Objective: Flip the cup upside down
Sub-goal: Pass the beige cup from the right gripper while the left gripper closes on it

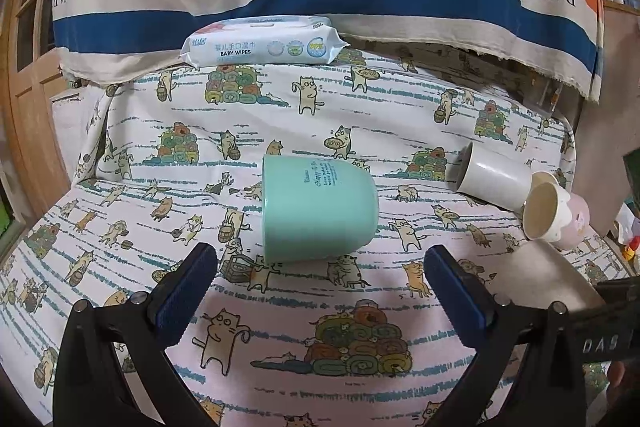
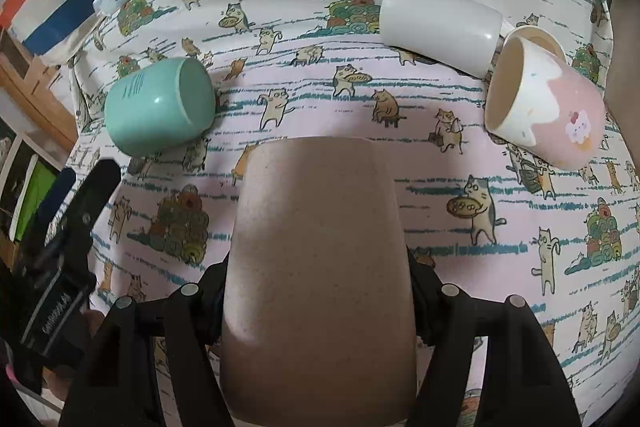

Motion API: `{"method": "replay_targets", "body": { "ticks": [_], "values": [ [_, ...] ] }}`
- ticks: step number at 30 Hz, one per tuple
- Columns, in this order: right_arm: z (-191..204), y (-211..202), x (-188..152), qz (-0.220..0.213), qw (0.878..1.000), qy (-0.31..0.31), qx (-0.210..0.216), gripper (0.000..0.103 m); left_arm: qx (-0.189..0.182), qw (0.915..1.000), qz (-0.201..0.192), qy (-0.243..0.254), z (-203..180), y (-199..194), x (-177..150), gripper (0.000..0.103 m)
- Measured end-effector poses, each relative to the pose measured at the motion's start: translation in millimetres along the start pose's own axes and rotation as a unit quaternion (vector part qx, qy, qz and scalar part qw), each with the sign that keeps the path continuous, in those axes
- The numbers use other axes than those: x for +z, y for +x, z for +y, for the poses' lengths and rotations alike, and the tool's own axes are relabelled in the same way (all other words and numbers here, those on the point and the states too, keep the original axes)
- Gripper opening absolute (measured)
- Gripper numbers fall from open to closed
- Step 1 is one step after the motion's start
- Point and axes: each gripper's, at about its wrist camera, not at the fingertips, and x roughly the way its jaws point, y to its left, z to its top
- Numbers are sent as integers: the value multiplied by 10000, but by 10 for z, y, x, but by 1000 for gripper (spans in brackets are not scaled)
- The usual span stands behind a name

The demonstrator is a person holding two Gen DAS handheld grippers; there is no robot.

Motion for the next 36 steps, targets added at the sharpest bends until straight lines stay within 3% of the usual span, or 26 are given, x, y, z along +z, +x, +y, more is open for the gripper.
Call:
{"method": "replay_targets", "body": {
  "ticks": [7,11,16,19,24,33,36],
  "values": [
    [12,25,-114,-191,9993,-4,-322,70,16,10000,26,75,-36,16,-12,103],
    [-45,34,-139,-243,9994,81,-237,70,42,10000,47,71,-39,25,-23,103],
    [-33,-184,-174,-758,9965,-46,-357,86,42,9999,71,104,-40,43,-32,103],
    [-78,-354,-195,-1145,9930,-73,-284,86,66,9999,85,131,-51,47,-43,103],
    [-280,-563,-282,-1960,9790,-174,-537,87,102,9997,84,204,-81,46,-53,103],
    [-580,-724,-527,-2951,9510,-435,-810,89,107,9996,91,233,-92,49,-52,103],
    [-666,-784,-579,-3348,9368,-423,-921,100,124,9994,109,302,-121,54,-53,103]
  ]
}}
